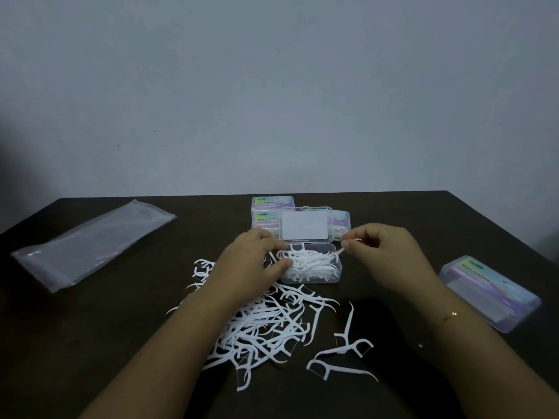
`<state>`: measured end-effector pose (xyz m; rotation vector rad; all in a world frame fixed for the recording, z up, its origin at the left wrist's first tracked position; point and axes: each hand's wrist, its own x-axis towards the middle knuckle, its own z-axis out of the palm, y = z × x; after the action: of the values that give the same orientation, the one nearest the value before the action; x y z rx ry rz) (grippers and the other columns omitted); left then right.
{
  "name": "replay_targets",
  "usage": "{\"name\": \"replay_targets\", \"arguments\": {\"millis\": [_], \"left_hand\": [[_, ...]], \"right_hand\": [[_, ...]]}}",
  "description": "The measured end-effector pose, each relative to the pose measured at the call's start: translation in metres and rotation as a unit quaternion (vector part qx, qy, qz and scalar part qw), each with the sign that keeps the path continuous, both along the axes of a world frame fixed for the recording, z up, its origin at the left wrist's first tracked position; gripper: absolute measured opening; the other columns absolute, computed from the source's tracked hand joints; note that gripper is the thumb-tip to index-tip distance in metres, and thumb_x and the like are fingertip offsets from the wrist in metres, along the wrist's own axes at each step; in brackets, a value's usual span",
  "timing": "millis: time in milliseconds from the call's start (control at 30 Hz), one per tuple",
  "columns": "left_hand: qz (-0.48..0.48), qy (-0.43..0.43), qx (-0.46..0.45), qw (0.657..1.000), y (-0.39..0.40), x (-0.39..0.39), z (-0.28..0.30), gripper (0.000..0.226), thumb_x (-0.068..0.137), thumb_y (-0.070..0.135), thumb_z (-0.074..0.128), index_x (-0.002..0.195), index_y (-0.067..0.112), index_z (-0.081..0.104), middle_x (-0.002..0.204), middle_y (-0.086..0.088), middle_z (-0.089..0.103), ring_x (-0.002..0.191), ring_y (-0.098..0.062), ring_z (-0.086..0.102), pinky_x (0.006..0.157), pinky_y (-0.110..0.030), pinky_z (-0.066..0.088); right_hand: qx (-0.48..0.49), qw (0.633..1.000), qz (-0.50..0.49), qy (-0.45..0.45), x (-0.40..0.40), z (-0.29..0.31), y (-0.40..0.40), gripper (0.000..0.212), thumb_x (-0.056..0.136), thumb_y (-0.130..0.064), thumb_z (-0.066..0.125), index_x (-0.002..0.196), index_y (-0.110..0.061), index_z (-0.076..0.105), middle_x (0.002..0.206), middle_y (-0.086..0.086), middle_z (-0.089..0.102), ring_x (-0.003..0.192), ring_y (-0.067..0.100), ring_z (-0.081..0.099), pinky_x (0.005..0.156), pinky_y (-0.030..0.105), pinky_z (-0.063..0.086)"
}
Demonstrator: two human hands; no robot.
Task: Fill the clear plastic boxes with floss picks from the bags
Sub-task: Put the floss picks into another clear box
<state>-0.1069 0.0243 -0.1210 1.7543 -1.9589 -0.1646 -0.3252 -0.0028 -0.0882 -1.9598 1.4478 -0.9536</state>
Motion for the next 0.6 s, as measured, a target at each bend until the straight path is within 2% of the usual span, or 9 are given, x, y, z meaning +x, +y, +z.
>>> {"name": "replay_targets", "arguments": {"millis": [167, 267, 367, 433, 533, 600], "left_hand": [[0.028, 0.005, -0.007, 1.000, 0.002, -0.001, 0.003, 0.023, 0.089, 0.049, 0.056, 0.102, 0.033, 0.065, 0.103, 0.017, 0.046, 0.096, -0.004, 0.045, 0.078, -0.024, 0.041], [0.017, 0.003, -0.005, 1.000, 0.002, -0.003, 0.004, 0.028, 0.093, 0.046, 0.050, 0.108, 0.030, 0.067, 0.105, 0.015, 0.044, 0.099, -0.003, 0.043, 0.079, -0.024, 0.040], [0.003, -0.005, 0.004, 1.000, 0.001, -0.003, 0.003, 0.034, 0.096, 0.043, 0.046, 0.117, 0.028, 0.066, 0.107, 0.015, 0.042, 0.103, -0.003, 0.040, 0.082, -0.025, 0.039], [-0.008, -0.001, 0.015, 1.000, 0.001, -0.004, 0.003, 0.034, 0.097, 0.041, 0.044, 0.122, 0.028, 0.064, 0.108, 0.015, 0.042, 0.105, -0.003, 0.040, 0.084, -0.027, 0.041], [-0.010, 0.019, 0.010, 1.000, 0.002, -0.004, 0.006, 0.031, 0.099, 0.033, 0.043, 0.124, 0.029, 0.062, 0.108, 0.015, 0.043, 0.106, -0.005, 0.043, 0.085, -0.026, 0.041], [0.001, 0.032, 0.003, 0.999, 0.004, -0.001, 0.009, 0.030, 0.099, 0.030, 0.044, 0.123, 0.031, 0.061, 0.107, 0.015, 0.046, 0.101, -0.004, 0.045, 0.084, -0.026, 0.042]], "right_hand": [[0.039, 0.996, -0.006, -0.084, -0.001, -0.001, -0.002, 0.008, 0.089, -0.016, 0.062, 0.091, -0.021, 0.068, 0.085, -0.012, 0.062, 0.076, 0.003, 0.055, 0.058, 0.014, 0.039], [0.035, 0.995, 0.004, -0.093, 0.007, -0.008, -0.002, 0.011, 0.088, -0.014, 0.064, 0.096, -0.017, 0.071, 0.085, -0.013, 0.063, 0.078, 0.001, 0.058, 0.061, 0.011, 0.046], [-0.002, 0.999, 0.021, -0.028, 0.015, -0.018, -0.004, 0.016, 0.088, -0.014, 0.063, 0.101, -0.018, 0.072, 0.086, -0.014, 0.058, 0.075, 0.001, 0.056, 0.063, 0.007, 0.046], [-0.026, 0.999, 0.031, 0.037, 0.019, -0.022, -0.005, 0.020, 0.090, -0.017, 0.061, 0.106, -0.022, 0.071, 0.092, -0.013, 0.051, 0.081, 0.003, 0.051, 0.070, 0.006, 0.040], [-0.059, 0.994, 0.055, 0.077, 0.020, -0.021, -0.006, 0.023, 0.091, -0.017, 0.059, 0.110, -0.022, 0.070, 0.107, -0.010, 0.061, 0.101, 0.006, 0.044, 0.085, 0.016, 0.036], [-0.088, 0.991, 0.056, 0.087, 0.019, -0.018, -0.006, 0.021, 0.091, -0.018, 0.059, 0.109, -0.022, 0.071, 0.110, -0.010, 0.065, 0.104, 0.007, 0.042, 0.082, 0.016, 0.034]]}}
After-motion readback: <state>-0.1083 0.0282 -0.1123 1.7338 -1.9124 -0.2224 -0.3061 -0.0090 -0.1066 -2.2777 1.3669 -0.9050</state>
